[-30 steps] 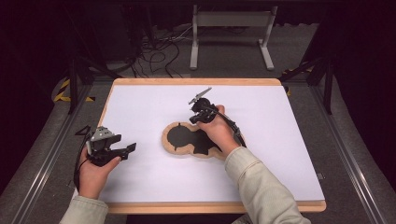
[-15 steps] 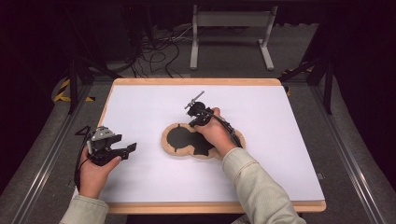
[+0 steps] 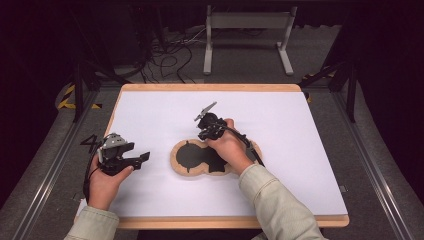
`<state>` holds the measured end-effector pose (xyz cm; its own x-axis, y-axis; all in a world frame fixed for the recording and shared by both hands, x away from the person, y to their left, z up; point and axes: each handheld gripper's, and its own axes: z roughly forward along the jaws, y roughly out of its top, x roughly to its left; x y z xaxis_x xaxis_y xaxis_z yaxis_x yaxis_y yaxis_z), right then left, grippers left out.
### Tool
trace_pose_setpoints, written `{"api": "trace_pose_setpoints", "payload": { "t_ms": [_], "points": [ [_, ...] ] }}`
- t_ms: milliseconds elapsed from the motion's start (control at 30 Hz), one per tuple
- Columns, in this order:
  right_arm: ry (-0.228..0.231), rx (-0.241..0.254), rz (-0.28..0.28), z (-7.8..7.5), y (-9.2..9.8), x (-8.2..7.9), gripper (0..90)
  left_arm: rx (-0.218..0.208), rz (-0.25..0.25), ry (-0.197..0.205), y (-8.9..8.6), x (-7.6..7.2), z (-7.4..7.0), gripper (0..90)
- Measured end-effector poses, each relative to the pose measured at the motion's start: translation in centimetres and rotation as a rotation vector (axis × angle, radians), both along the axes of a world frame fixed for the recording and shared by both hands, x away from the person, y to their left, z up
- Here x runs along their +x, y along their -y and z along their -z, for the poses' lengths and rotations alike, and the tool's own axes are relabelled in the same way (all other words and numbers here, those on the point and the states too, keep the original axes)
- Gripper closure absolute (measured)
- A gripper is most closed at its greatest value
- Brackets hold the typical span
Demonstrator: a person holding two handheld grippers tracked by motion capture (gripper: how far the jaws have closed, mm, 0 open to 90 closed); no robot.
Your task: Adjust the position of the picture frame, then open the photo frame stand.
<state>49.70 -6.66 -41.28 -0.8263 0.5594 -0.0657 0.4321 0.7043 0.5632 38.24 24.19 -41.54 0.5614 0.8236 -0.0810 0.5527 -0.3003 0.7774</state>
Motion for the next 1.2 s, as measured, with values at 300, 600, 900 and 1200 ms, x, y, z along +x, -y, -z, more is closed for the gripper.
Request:
{"api": "trace_pose_setpoints", "payload": {
  "t_ms": [300, 600, 900, 1200],
  "points": [
    [0.057, 0.091, -0.037, -2.9, 2.6, -3.3, 83.4, 0.003, 0.039, 0.007, 1.5, 1.5, -0.6, 29.0],
    [0.085, 0.148, -0.043, -4.8, 5.2, -6.4, 79.7, -0.004, 0.063, 0.002, 2.3, 2.6, -0.7, 29.0],
    [0.092, 0.185, -0.066, -5.0, 6.9, -9.1, 76.9, 0.0, 0.076, 0.004, 2.6, 2.8, -1.0, 28.8],
    [0.126, 0.209, -0.09, -4.5, 8.2, -11.5, 76.6, 0.002, 0.073, 0.003, 2.5, 2.7, -0.9, 28.5]
  ]
}}
